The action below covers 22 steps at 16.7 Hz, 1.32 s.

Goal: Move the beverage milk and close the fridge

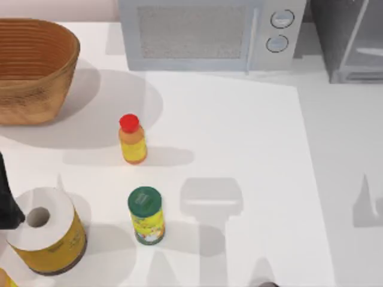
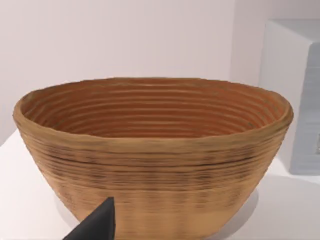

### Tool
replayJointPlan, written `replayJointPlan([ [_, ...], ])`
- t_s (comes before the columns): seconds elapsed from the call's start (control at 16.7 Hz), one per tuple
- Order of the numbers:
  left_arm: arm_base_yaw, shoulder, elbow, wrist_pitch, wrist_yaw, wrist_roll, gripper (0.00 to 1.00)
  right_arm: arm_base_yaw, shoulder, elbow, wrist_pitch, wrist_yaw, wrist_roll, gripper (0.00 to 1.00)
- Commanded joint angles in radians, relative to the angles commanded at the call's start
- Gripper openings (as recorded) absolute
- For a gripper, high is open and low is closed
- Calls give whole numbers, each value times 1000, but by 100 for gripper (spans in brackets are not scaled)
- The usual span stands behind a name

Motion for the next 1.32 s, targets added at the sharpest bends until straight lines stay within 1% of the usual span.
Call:
replayJointPlan([
  [0.12,0,0,0,0,0,0,100,-1,-63,54,-96,2,0,100],
  [0.24,0,0,0,0,0,0,100,0,-143,119,-234,2,-2,100],
  [0.72,0,0,0,0,0,0,100,5,-503,413,-958,0,-13,100],
  [0.9,0,0,0,0,0,0,100,5,-622,508,-1193,2,-13,100],
  [1.08,0,0,0,0,0,0,100,5,-713,584,-1345,3,-13,100],
  [1.32,0,0,0,0,0,0,100,4,-758,622,-1405,4,-14,100],
])
